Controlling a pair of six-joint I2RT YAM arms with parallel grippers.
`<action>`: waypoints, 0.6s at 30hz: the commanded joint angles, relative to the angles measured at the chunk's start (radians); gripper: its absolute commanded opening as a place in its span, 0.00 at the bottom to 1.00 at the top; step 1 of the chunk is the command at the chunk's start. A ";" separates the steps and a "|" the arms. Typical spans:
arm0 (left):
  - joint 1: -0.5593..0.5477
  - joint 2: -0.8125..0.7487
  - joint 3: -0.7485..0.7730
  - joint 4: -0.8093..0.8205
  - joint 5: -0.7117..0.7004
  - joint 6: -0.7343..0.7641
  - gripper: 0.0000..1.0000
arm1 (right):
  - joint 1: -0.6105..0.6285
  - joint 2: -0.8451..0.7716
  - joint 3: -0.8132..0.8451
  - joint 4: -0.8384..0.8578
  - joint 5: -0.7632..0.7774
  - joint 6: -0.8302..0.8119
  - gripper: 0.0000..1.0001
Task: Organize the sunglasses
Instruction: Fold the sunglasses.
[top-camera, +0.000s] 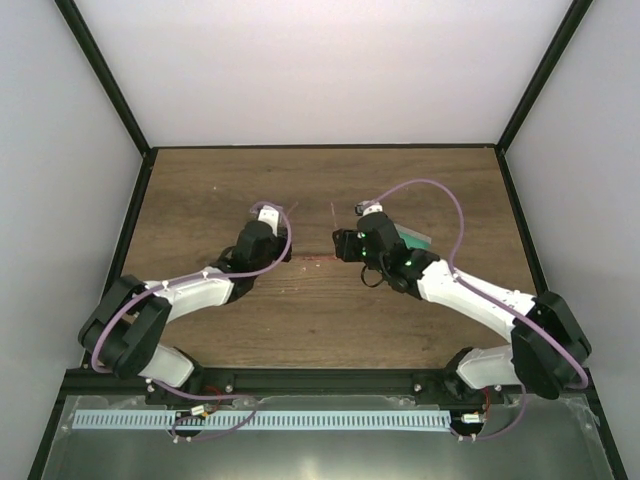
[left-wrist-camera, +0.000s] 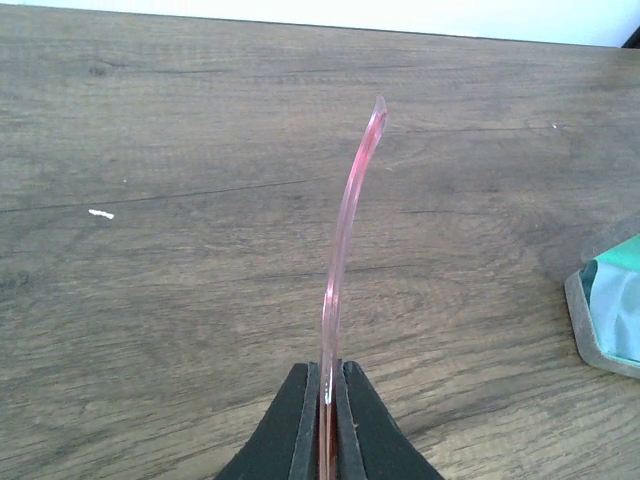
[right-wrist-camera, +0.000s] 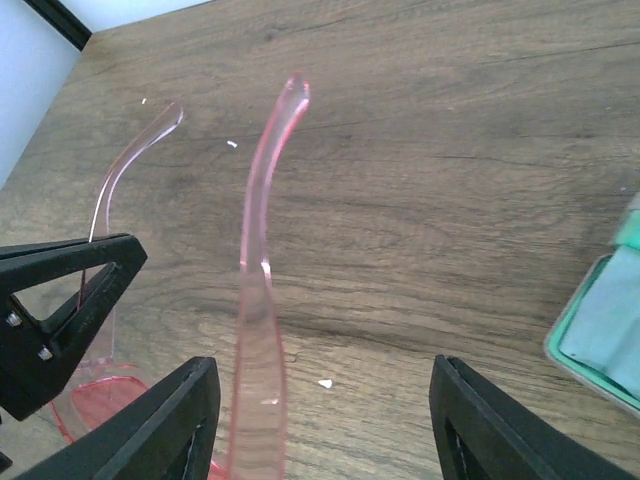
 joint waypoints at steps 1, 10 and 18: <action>-0.024 -0.028 -0.014 0.066 -0.053 0.034 0.04 | 0.040 0.048 0.074 -0.017 0.060 -0.006 0.59; -0.029 -0.086 -0.035 0.050 -0.049 0.032 0.04 | 0.090 0.149 0.148 -0.059 0.145 0.013 0.36; -0.048 -0.058 -0.007 0.019 -0.047 0.048 0.04 | 0.231 0.280 0.305 -0.196 0.328 -0.023 0.17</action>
